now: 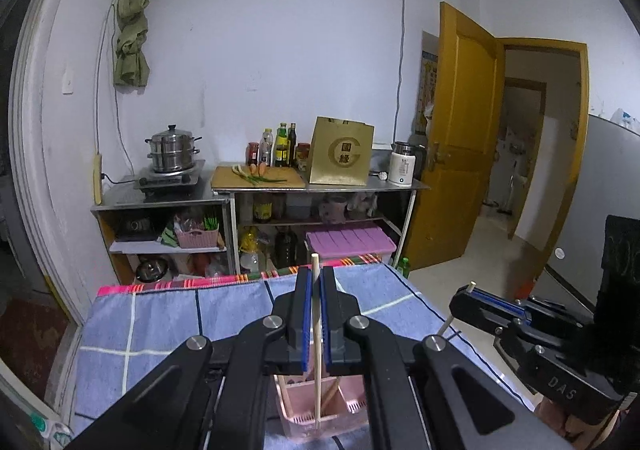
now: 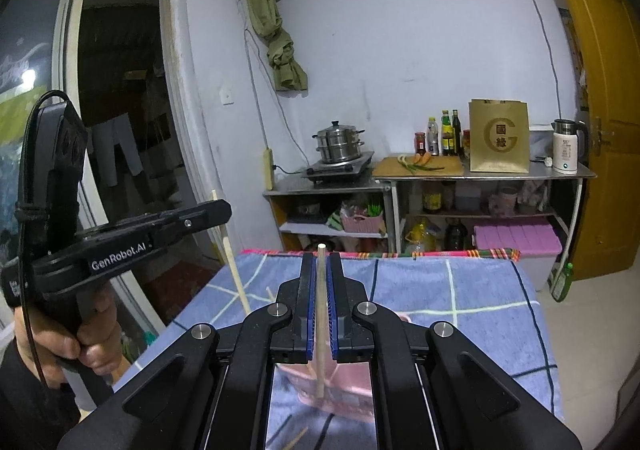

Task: Organize utensils
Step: 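Lower the chopsticks into the basket and open both tools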

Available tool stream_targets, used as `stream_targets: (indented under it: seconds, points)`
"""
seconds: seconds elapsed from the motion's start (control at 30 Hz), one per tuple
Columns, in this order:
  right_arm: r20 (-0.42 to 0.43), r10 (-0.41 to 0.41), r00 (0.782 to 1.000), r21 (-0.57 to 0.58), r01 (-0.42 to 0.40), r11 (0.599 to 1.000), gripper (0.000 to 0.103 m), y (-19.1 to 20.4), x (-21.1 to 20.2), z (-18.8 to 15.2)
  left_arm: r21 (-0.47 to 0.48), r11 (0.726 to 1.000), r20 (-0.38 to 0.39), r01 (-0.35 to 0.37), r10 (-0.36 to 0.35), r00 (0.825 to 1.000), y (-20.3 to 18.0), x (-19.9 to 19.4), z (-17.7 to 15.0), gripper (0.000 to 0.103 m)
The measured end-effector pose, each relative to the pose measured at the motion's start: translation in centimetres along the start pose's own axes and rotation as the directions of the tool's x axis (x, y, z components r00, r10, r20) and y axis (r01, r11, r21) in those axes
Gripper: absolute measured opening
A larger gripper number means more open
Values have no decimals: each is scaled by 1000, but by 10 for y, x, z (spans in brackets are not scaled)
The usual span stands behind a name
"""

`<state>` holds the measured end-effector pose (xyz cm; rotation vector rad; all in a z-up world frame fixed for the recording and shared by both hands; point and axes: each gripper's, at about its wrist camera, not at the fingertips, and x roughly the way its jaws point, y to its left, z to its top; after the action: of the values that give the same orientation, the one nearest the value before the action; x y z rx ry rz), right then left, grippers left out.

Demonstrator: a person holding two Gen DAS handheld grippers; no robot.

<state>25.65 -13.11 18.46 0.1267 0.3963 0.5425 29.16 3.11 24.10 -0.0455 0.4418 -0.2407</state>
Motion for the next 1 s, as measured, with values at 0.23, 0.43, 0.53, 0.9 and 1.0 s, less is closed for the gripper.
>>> stream_targets:
  seconds: [0.23,0.43,0.53,0.9,1.0]
  points:
    - [5,7,1000,9,-7,1000,5,-3,28,-3,8,1000,8,-12,12,1000,9,31,-8,4]
    - [-31,12,999,27,-11,1000,5,-13,54,-22,-4,1000,-16,-8,8,1000,20,52,-30,4]
    - [-51,10,999,37,-8,999,5,-16,63,-32,-16,1000,-31,-6,5,1000,25,63,-41,4]
    - [-136,7,991,40,-2,999,5,-21,78,-60,-3,1000,-75,-16,16,997,28,79,-79,4]
    - [-164,10,986,40,-4,999,5,-22,79,-63,-12,1000,-94,4,-5,996,26,77,-79,4]
